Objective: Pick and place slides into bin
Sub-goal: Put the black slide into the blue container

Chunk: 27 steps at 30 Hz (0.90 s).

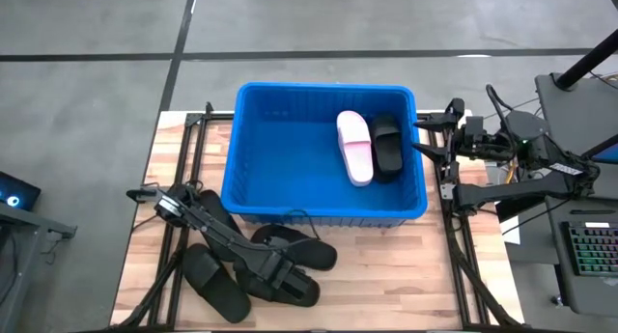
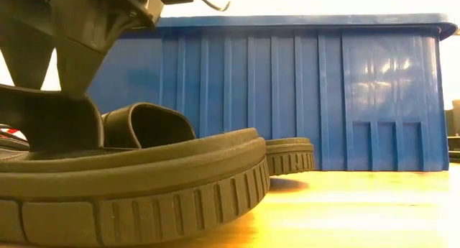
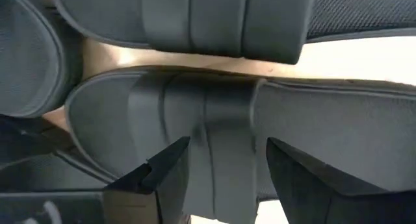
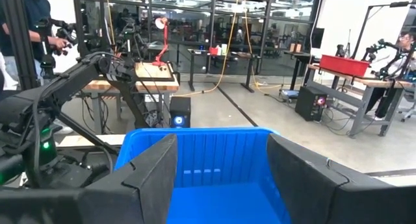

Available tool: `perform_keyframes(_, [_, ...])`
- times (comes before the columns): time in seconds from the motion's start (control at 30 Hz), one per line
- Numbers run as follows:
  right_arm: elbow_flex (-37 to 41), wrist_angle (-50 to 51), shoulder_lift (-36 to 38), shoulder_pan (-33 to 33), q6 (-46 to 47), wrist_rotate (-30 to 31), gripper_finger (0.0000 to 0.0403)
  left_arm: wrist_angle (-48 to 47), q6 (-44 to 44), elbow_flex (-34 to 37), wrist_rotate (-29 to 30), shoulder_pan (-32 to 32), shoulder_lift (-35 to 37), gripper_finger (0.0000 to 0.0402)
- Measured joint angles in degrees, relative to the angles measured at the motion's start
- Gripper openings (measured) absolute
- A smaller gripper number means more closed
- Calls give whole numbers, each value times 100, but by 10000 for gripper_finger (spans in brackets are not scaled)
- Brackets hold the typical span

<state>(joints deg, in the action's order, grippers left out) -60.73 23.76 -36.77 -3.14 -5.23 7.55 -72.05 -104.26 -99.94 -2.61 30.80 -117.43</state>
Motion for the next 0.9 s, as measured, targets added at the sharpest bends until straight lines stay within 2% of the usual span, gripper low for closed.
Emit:
perform_keyframes(0.17, [0, -1, 0, 0, -130, 2, 226, 190, 165, -121, -92, 5, -224, 186])
perform_keyframes(0.4, [0, -1, 0, 0, -132, 3, 226, -546, 268, -261, -134, 8, -425, 186])
perform_keyframes(0.9, [0, -3, 0, 0, -132, 4, 226, -285, 488, -102, -194, -10, -424, 187])
